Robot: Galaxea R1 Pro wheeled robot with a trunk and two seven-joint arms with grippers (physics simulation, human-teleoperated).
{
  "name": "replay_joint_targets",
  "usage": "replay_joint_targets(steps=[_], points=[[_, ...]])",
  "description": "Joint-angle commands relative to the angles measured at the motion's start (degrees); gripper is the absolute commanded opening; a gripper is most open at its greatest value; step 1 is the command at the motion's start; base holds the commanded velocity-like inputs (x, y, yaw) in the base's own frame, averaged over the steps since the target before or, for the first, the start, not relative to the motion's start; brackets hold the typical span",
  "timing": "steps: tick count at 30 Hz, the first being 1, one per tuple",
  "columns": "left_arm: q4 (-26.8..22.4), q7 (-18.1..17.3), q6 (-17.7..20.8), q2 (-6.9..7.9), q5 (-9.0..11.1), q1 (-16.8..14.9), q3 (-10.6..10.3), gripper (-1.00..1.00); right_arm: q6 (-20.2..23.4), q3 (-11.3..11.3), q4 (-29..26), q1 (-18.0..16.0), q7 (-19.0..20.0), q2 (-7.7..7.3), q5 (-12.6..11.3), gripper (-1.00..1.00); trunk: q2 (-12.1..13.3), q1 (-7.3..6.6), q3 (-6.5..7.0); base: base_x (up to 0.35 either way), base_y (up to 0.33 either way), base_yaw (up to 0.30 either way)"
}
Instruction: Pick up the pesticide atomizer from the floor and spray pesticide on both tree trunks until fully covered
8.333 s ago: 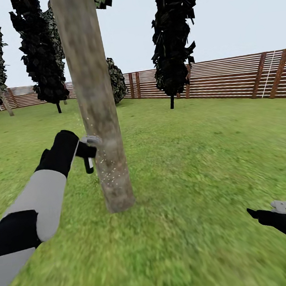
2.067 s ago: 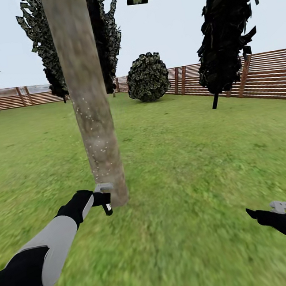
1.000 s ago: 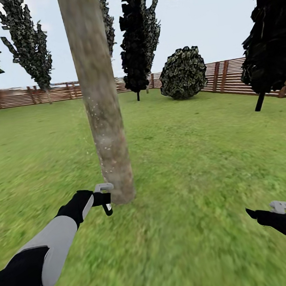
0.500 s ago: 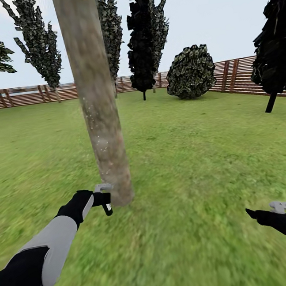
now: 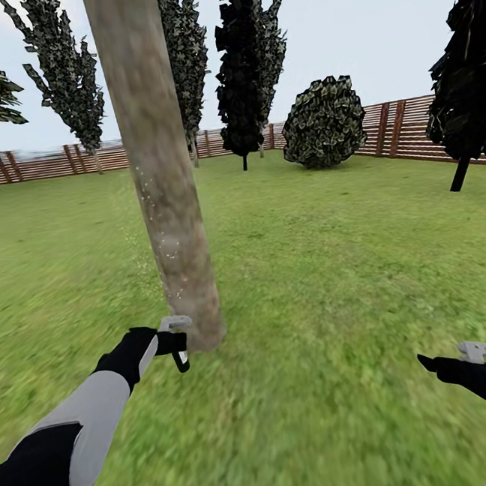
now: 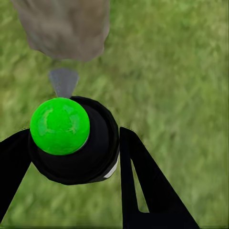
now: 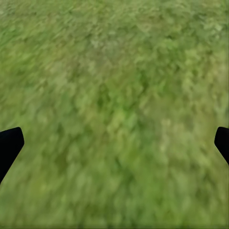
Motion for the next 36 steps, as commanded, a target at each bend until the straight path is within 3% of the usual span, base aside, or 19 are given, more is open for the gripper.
replay_joint_targets(steps=[1,4,7,18,24,36], points=[[0.0,0.0,1.9,-0.06,-0.1,0.0,-0.1,-1.00,0.0,0.0,0.0,0.0,0.0,-0.04,0.0,1.00,0.0,0.00,0.00,0.000,0.000,0.000],[-1.0,0.1,9.0,-0.10,-0.3,0.0,-0.1,-1.00,0.0,0.0,0.0,0.0,0.0,-0.08,0.0,1.00,0.0,0.00,0.00,0.000,0.000,0.000],[-4.4,0.0,12.1,0.06,-0.4,0.0,-0.1,-1.00,0.0,0.0,0.0,0.0,0.0,-0.09,0.0,1.00,0.0,0.00,0.00,0.000,0.000,0.000],[-6.5,0.0,14.5,0.20,-0.4,-0.4,-0.1,-1.00,0.0,-0.1,0.0,0.0,0.0,-0.17,0.0,1.00,0.0,0.00,0.00,0.000,0.000,-0.048],[-6.6,-0.1,14.6,0.97,-0.4,-0.4,-0.1,-1.00,0.0,-0.1,0.0,0.0,0.0,-0.18,0.0,1.00,0.0,0.00,0.00,0.000,0.000,-0.110],[-6.6,-1.3,14.6,1.09,-0.4,-0.4,-0.1,-1.00,0.0,-0.1,0.0,0.0,0.0,-0.18,0.0,1.00,0.0,0.00,0.00,0.000,0.000,-0.097]])
